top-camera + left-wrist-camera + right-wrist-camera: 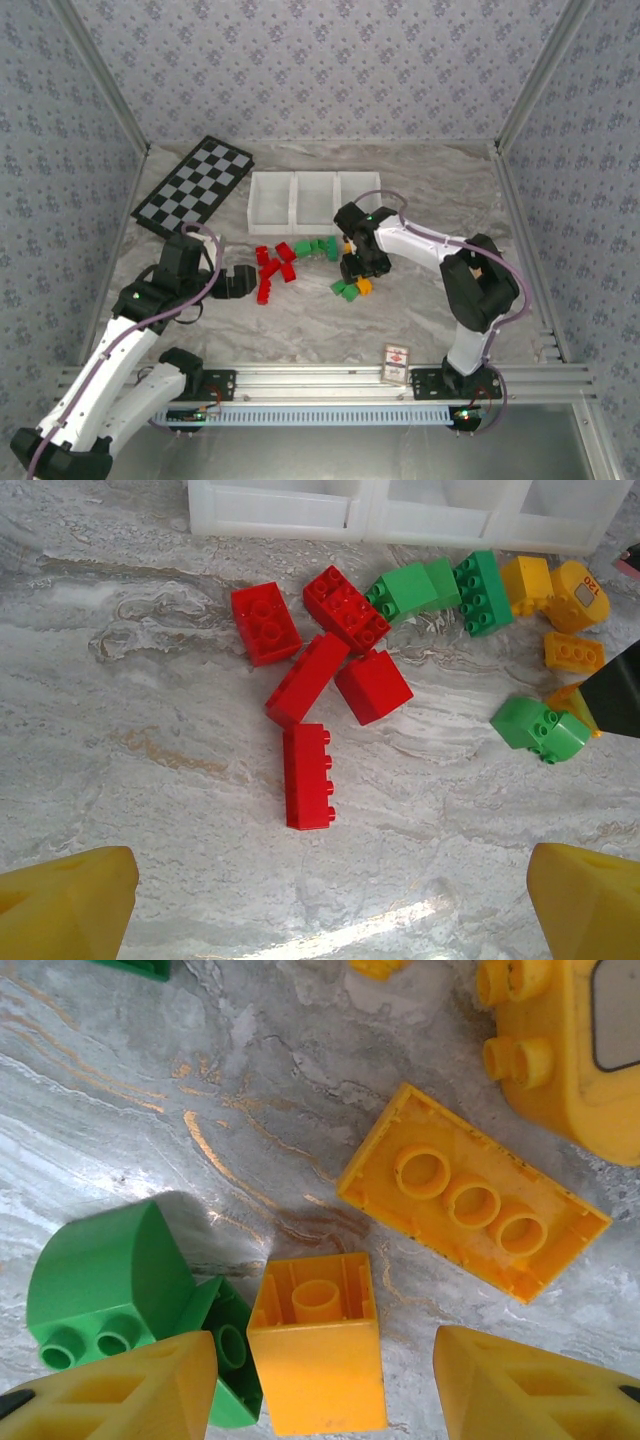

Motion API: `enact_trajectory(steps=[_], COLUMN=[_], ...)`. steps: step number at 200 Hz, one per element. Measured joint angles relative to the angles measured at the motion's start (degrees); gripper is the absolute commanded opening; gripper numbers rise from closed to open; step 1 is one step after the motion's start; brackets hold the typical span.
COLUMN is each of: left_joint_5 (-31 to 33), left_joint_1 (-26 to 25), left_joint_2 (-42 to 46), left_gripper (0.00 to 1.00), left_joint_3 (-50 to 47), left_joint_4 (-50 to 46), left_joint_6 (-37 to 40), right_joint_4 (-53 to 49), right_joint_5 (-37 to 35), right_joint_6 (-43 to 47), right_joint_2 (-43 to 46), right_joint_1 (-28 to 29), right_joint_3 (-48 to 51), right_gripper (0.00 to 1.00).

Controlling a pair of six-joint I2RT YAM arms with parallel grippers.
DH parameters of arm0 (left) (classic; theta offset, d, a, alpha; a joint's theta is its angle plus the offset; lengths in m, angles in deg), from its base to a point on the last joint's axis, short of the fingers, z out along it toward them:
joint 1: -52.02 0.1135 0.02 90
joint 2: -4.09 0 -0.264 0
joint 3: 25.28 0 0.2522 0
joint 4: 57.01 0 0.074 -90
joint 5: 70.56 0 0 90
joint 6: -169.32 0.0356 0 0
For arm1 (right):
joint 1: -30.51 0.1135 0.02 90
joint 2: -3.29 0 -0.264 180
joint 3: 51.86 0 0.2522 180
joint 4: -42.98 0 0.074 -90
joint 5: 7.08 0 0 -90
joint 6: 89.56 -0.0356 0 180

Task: Sort the legos into containers by color
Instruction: Pick up the lego from the center of the table.

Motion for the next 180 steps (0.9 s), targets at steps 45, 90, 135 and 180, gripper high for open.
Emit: enact_trajectory(steps=[45, 90, 135, 180], left_joint_5=[0.0, 0.2, 0.5, 0.7], left_joint_1=[0.0, -0.4, -0.8, -0.8], left_joint_2=[0.0, 0.0, 0.0, 0.0], left_gripper=[1.00, 1.00, 1.00, 1.00], left_joint_3=[0.0, 0.0, 0.0, 0.0], left_joint_4=[0.0, 0.0, 0.0, 0.0], left_joint_6=[0.0, 0.0, 0.0, 0.0], right_joint_4=[-0.7, -1.0, -1.5, -1.8], right_joint_5=[-1.0, -1.7, -2.4, -2.6], right_joint_6=[0.4, 0.4, 0.5, 0.6], right_joint_2=[-1.0, -1.5, -2.2, -2.4], right_joint_1=[0.2, 0.5, 0.7, 1.2], right_joint_3=[-0.2, -0.5, -0.9, -1.0], right_gripper=[0.55, 0.52, 0.52, 0.51])
